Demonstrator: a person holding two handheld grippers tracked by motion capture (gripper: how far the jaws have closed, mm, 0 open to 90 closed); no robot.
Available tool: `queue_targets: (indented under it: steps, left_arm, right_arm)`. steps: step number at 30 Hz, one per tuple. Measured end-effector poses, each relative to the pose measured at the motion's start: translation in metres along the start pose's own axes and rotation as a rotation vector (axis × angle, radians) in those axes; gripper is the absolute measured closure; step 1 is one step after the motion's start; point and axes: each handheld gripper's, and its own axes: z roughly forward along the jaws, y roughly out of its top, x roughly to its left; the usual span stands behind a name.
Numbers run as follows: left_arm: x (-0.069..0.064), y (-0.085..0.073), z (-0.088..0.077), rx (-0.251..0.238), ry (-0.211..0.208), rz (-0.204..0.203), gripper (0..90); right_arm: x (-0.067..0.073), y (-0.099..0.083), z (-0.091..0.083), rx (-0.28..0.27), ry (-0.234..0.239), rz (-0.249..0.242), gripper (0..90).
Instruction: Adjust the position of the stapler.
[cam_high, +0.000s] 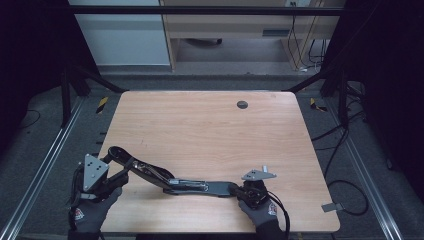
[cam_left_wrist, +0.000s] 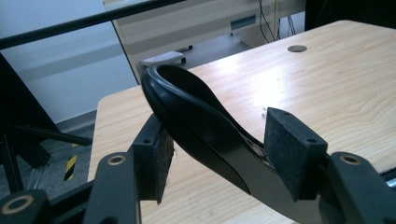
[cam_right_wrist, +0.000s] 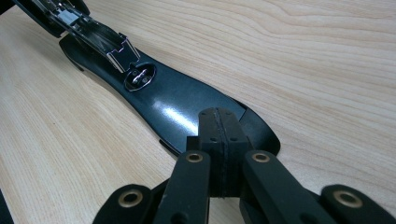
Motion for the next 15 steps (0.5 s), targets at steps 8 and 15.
queue_targets:
  steps: [8,15]
  left_arm:
    - [-0.001,-0.002,-0.006,0.004,-0.011,0.014,39.2]
    - [-0.001,-0.01,-0.012,0.013,-0.048,0.028,37.5]
  right_arm:
    - [0.0,0.0,0.0,0.001,-0.003,0.003,90.0]
    - [-0.001,0.0,-0.001,0.003,-0.009,0.002,90.0]
